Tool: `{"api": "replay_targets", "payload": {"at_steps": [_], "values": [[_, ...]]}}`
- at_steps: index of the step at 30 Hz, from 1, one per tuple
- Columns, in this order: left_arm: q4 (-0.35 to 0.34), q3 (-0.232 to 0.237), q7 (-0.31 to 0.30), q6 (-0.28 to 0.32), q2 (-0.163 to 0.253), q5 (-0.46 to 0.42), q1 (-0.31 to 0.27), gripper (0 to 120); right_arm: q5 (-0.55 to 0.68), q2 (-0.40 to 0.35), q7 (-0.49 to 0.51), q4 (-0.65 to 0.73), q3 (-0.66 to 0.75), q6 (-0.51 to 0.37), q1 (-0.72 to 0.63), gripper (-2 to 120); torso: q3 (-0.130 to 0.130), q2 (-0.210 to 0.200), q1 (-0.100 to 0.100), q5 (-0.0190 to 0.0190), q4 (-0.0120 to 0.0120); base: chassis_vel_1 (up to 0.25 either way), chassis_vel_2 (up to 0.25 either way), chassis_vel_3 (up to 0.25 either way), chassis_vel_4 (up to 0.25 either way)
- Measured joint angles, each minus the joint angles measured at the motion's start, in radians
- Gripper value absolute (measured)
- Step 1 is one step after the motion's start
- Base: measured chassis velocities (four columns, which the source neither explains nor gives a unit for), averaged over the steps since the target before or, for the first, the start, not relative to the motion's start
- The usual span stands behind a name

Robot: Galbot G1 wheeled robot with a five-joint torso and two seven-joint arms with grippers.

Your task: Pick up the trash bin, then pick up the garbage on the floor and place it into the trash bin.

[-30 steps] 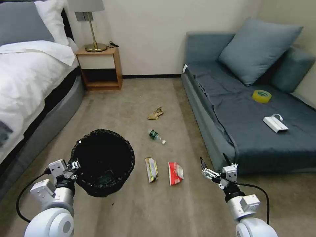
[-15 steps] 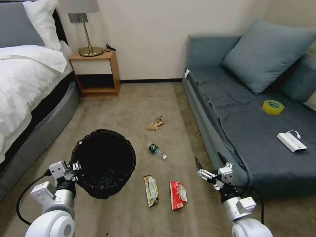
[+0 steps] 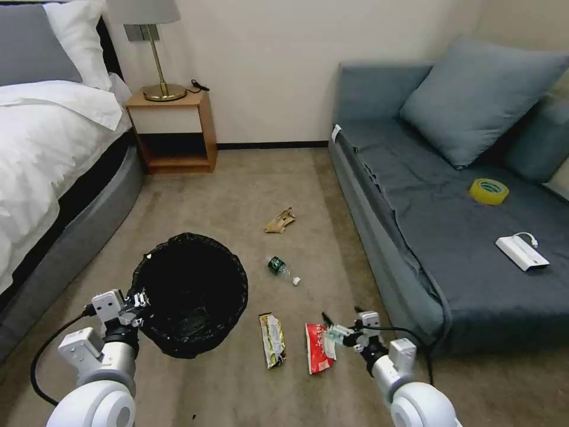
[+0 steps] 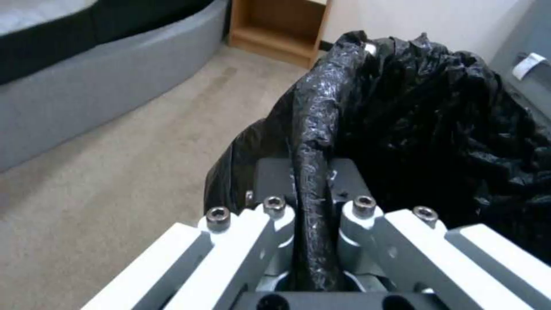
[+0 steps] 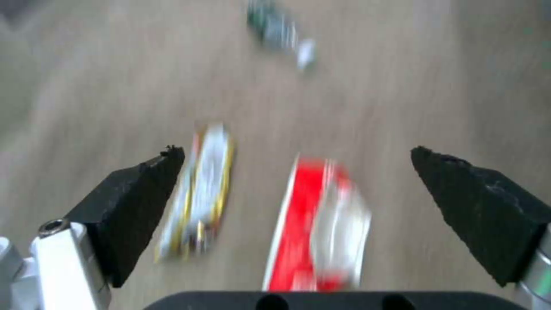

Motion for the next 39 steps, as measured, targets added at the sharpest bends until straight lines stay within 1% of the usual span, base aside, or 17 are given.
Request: {"api": "replay_targets", "payload": {"at_steps": [2, 5, 13, 15, 17, 18, 20, 21, 22, 26, 29, 30, 31, 33, 34, 38, 39], "values": [[-0.001, -0.012, 0.0, 0.0, 0.004, -0.008, -0.003, 4, 0.067, -0.034, 0.05, -0.021, -0.038, -0.077, 0.034, 100, 0.0, 0.0, 0.0, 0.0, -0.0001, 0.0, 0.0, 0.0, 0.0], [0.0, -0.023, 0.001, 0.001, 0.008, -0.016, -0.006, 4, 0.115, -0.058, 0.074, -0.057, -0.077, -0.114, 0.072, 100, 0.0, 0.0, 0.0, 0.0001, 0.0, 0.0, 0.0, 0.0, 0.0], [0.019, -0.038, 0.005, 0.001, 0.011, -0.028, -0.008, 4, 0.177, -0.081, 0.095, -0.156, -0.164, -0.13, 0.174, 100, 0.0, 0.0, 0.0, -0.0002, 0.0, 0.0, 0.0, 0.0, 0.0], [0.031, -0.041, 0.006, 0.001, 0.014, -0.032, -0.011, 4, 0.185, -0.085, 0.093, -0.259, -0.25, -0.116, 0.269, 100, 0.0, 0.0, 0.0, 0.0005, 0.0, 0.0, 0.0, 0.0, 0.0], [0.034, -0.045, 0.006, 0.003, 0.016, -0.035, -0.011, 4, 0.194, -0.078, 0.087, -0.328, -0.296, -0.111, 0.33, 100, 0.0, 0.0, 0.0, -0.0007, 0.0002, 0.0, 0.0, 0.0, 0.0], [0.034, -0.045, 0.006, 0.003, 0.016, -0.035, -0.011, 4, 0.194, -0.078, 0.087, -0.328, -0.296, -0.111, 0.33, 100, 0.0, 0.0, 0.0, -0.0007, 0.0002, 0.0, 0.0, 0.0, 0.0], [0.037, -0.049, 0.006, 0.006, 0.02, -0.039, -0.011, 4, 0.198, -0.063, 0.076, -0.399, -0.341, -0.109, 0.379, 100, 0.0, 0.0, 0.0, 0.0005, 0.0001, 0.0, 0.0, 0.0, 0.0], [0.039, -0.051, 0.006, 0.006, 0.021, -0.041, -0.011, 4, 0.195, -0.055, 0.072, -0.424, -0.354, -0.105, 0.395, 100, 0.0, 0.0, 0.0, -0.0006, 0.0001, 0.0, 0.0, 0.0, 0.0], [0.039, -0.051, 0.006, 0.006, 0.021, -0.041, -0.011, 4, 0.195, -0.055, 0.072, -0.424, -0.354, -0.105, 0.395, 100, 0.0, 0.0, 0.0, -0.0006, 0.0001, 0.0, 0.0, 0.0, 0.0], [0.047, -0.058, 0.007, 0.007, 0.022, -0.041, -0.004, 4, 0.149, 0.015, 0.037, -0.55, -0.385, -0.074, 0.441, 100, 0.0, 0.0, 0.0, 0.0, 0.0001, 0.0, 0.0, 0.0, 0.0], [0.047, -0.058, 0.008, 0.006, 0.022, -0.04, -0.002, 4, 0.14, 0.024, 0.031, -0.567, -0.385, -0.068, 0.444, 100, 0.0, 0.0, 0.0, 0.0001, 0.0001, 0.0, 0.0, 0.0, 0.0], [0.047, -0.059, 0.009, 0.003, 0.021, -0.034, 0.0, 4, 0.105, 0.039, 0.01, -0.606, -0.381, -0.04, 0.449, 99, 0.0, 0.0, 0.0, 0.0, 0.0, 0.0, 0.0, 0.0, 0.0], [0.047, -0.059, 0.009, 0.003, 0.021, -0.034, 0.0, 4, 0.105, 0.039, 0.01, -0.606, -0.381, -0.04, 0.449, 99, 0.0, 0.0, 0.0, 0.0, 0.0, 0.0, 0.0, 0.0, 0.0], [0.047, -0.06, 0.011, 0.0, 0.017, -0.027, 0.004, 4, 0.09, 0.044, -0.004, -0.625, -0.374, -0.024, 0.449, 93, 0.0, 0.0, 0.0, -0.0001, 0.0, 0.0, 0.0, 0.0, 0.0], [0.047, -0.06, 0.011, 0.0, 0.017, -0.027, 0.004, 4, 0.09, 0.044, -0.004, -0.625, -0.374, -0.024, 0.449, 93, 0.0, 0.0, 0.0, -0.0001, 0.0, 0.0, 0.0, 0.0, 0.0], [0.041, -0.06, 0.018, -0.007, 0.006, -0.01, 0.012, 4, 0.079, 0.031, -0.022, -0.634, -0.361, 0.005, 0.439, 75, 0.0, 0.0, 0.0, 0.0, 0.0, 0.0, 0.0, 0.0, 0.0], [0.041, -0.06, 0.018, -0.007, 0.006, -0.01, 0.012, 4, 0.079, 0.031, -0.022, -0.634, -0.361, 0.005, 0.439, 75, 0.0, 0.0, 0.0, 0.0, 0.0, 0.0, 0.0, 0.0, 0.0]]}}
